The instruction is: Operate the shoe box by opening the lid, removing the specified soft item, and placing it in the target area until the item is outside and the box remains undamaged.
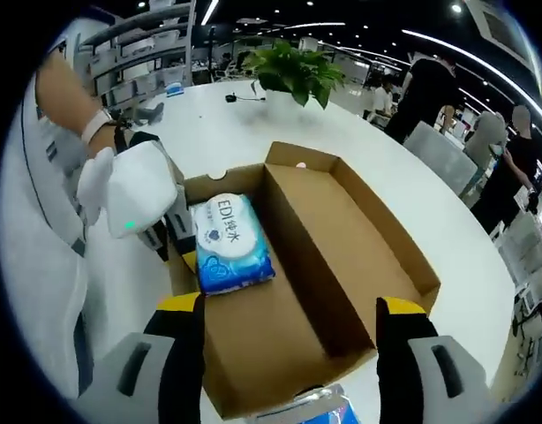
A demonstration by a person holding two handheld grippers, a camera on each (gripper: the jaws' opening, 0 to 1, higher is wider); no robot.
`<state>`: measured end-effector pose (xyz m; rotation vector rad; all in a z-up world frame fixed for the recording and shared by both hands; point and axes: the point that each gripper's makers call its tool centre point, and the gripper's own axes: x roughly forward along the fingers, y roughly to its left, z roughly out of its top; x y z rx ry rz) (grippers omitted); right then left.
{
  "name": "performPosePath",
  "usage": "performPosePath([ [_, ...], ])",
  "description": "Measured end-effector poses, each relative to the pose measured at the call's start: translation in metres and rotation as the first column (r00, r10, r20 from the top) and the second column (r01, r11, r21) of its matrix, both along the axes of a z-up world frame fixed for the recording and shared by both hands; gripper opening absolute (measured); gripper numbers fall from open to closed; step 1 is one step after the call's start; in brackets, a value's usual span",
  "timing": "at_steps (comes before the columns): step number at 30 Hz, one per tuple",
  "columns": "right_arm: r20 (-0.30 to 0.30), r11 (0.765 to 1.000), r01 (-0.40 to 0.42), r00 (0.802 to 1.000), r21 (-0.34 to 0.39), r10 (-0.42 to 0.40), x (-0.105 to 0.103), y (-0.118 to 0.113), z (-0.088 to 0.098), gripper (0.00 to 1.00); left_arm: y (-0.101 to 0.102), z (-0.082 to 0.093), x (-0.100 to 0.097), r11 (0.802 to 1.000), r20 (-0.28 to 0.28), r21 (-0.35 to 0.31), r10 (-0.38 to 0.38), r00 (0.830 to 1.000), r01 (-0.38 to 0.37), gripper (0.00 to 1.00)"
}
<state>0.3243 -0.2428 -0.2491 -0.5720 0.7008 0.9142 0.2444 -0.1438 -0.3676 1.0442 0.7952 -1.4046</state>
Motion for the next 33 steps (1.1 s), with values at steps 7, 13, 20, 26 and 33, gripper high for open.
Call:
performPosePath([
  [7,-0.02,0.999,-0.051,0.999,-0.009,0.051,-0.001,0.008,-0.017,0.81,0.001,0.0,-0.001,1.0,0.001,0.003,0.005,1.0,-0.005,0.02],
  [13,-0.01,0.996,-0.087,0.996,-0.012,0.087,0.001,0.016,-0.025,0.81,0.001,0.0,0.0,1.0,0.003,0.001,0.01,1.0,-0.01,0.02],
  [20,-0.028,0.991,-0.129,0.991,-0.016,0.129,-0.003,0.025,-0.036,0.8,0.0,-0.001,0.0,1.0,-0.004,0.002,0.013,1.0,-0.013,0.01],
  [26,0.01,0.979,-0.205,0.979,0.001,0.205,-0.01,0.041,-0.03,0.78,-0.001,-0.002,0.001,1.0,-0.005,0.001,0.018,1.0,-0.018,0.01],
  [33,-0.056,0.971,-0.24,0.969,-0.008,0.239,-0.016,0.052,-0.052,0.79,-0.001,-0.002,0.002,1.0,-0.001,-0.001,0.025,1.0,-0.025,0.02],
])
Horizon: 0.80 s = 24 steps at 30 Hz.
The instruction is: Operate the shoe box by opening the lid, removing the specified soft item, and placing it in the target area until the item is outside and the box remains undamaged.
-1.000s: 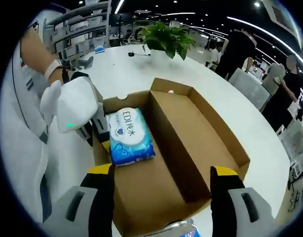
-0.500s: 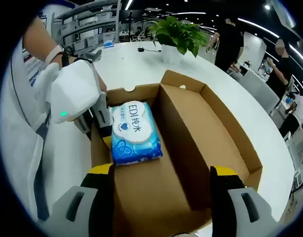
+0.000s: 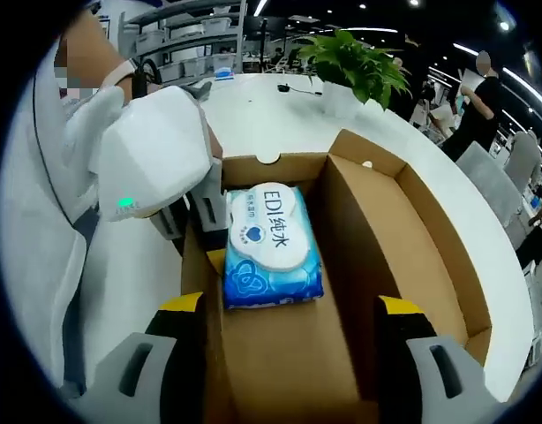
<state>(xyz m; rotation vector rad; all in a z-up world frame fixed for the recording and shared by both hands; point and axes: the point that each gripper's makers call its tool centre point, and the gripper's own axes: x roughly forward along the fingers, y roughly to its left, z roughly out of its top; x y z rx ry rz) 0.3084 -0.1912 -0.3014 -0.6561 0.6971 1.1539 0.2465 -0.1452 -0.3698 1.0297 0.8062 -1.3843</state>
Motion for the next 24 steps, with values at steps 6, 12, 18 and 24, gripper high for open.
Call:
performPosePath([
  [6,-0.015,1.0,-0.028,0.999,-0.013,0.028,0.006,0.011,-0.016,0.8,-0.001,0.0,0.001,1.0,-0.002,-0.002,0.0,1.0,0.0,0.02],
  [12,-0.025,0.998,-0.062,0.998,-0.033,0.061,0.008,0.021,-0.029,0.8,-0.001,0.0,0.001,1.0,-0.005,-0.005,-0.003,1.0,0.003,0.02],
  [18,-0.029,0.997,-0.076,0.997,-0.034,0.075,0.013,0.027,-0.033,0.8,-0.001,0.0,0.001,1.0,-0.004,-0.009,-0.007,1.0,0.007,0.02],
  [24,-0.075,0.995,-0.096,0.993,-0.032,0.093,0.011,0.032,-0.042,0.8,-0.002,-0.001,0.001,1.0,-0.007,-0.012,-0.01,1.0,0.01,0.02],
])
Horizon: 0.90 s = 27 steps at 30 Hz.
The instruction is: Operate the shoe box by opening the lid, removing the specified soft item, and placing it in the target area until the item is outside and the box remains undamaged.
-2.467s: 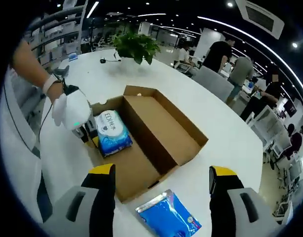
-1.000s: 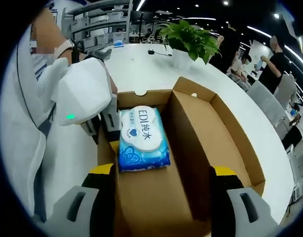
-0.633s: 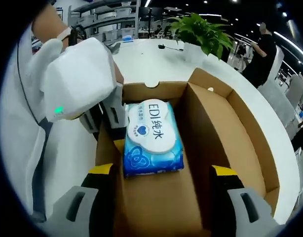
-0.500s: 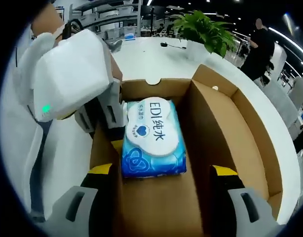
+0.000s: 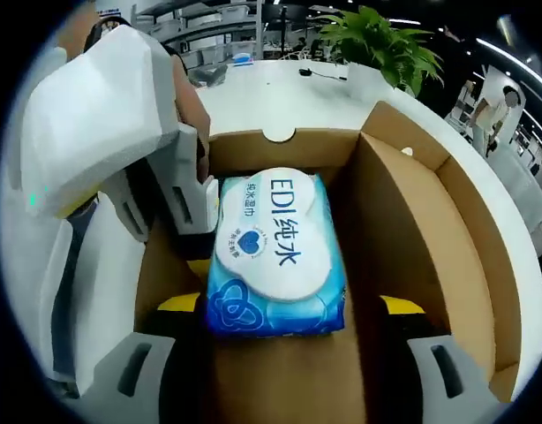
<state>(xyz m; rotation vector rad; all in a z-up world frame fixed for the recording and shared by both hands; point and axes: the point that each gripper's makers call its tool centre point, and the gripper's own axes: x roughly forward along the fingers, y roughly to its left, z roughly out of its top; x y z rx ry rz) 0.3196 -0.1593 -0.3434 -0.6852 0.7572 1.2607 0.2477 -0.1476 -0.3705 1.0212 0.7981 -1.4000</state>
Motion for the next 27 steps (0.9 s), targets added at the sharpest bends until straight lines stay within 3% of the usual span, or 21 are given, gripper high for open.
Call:
performPosePath([
  [8,-0.031,0.998,-0.058,0.998,-0.002,0.058,-0.012,0.009,-0.01,0.71,0.0,0.0,0.0,1.0,0.0,-0.001,0.005,1.0,-0.005,0.02],
  [11,-0.053,0.999,-0.038,0.998,0.0,0.038,-0.011,0.01,-0.012,0.71,0.001,0.0,-0.001,1.0,0.0,-0.001,0.006,1.0,-0.006,0.02],
  [27,-0.048,0.999,-0.036,0.998,0.002,0.036,-0.012,0.01,-0.012,0.67,0.001,0.0,-0.001,1.0,-0.002,0.001,0.011,1.0,-0.011,0.02],
])
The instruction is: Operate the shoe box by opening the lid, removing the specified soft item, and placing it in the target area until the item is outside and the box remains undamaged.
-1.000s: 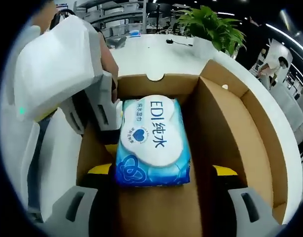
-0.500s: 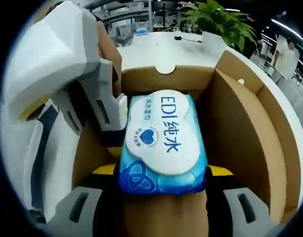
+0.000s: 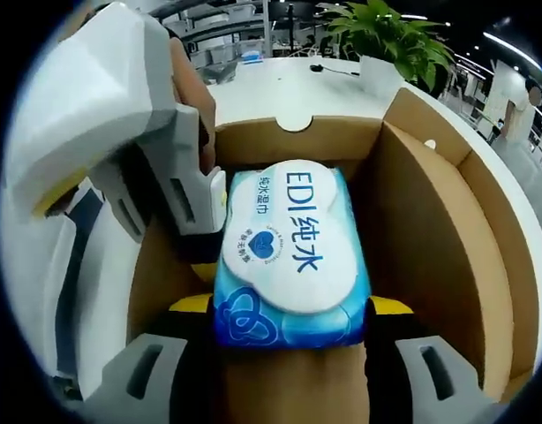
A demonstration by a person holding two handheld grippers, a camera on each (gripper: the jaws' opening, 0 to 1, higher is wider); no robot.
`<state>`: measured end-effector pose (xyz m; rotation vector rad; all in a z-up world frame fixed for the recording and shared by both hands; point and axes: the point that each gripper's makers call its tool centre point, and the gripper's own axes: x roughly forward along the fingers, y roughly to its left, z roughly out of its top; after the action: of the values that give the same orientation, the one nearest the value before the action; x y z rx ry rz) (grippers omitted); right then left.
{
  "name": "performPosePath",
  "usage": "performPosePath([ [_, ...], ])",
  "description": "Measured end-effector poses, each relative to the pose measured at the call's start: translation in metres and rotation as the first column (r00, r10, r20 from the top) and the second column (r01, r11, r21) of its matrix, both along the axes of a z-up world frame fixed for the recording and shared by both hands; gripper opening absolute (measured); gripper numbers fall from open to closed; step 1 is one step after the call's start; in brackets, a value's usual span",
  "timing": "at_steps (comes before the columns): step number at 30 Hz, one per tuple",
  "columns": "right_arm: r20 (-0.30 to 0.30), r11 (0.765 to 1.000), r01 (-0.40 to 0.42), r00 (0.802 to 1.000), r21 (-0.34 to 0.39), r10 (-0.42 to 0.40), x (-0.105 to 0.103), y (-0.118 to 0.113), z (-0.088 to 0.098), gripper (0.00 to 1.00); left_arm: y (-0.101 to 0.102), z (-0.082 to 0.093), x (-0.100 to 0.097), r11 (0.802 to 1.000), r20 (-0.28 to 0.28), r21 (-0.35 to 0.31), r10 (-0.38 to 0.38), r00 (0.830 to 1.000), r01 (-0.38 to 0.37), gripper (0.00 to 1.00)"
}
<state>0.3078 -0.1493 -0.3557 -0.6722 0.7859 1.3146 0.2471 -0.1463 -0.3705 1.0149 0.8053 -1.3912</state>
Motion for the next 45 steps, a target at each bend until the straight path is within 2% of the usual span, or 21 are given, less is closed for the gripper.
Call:
performPosePath([
  [9,0.0,1.0,0.008,1.0,0.001,-0.008,0.002,-0.008,0.002,0.65,0.001,0.001,0.001,1.0,-0.001,0.0,0.006,1.0,-0.006,0.02],
  [18,-0.001,1.0,0.02,1.0,-0.011,-0.02,0.004,-0.027,0.002,0.65,0.0,0.002,0.002,1.0,-0.003,-0.002,0.007,1.0,-0.007,0.02],
  [29,-0.004,0.999,0.02,1.0,-0.049,-0.02,0.001,-0.061,0.001,0.65,0.0,0.002,0.002,1.0,0.0,-0.005,-0.006,1.0,0.006,0.02],
  [36,-0.008,0.998,-0.005,1.0,-0.069,0.004,0.001,-0.076,0.0,0.65,0.0,0.001,0.002,1.0,0.001,-0.006,-0.012,1.0,0.012,0.02],
  [45,-0.009,0.996,-0.01,1.0,-0.094,0.009,0.001,-0.077,-0.001,0.66,0.001,0.001,0.002,1.0,-0.004,-0.004,-0.011,1.0,0.011,0.02],
])
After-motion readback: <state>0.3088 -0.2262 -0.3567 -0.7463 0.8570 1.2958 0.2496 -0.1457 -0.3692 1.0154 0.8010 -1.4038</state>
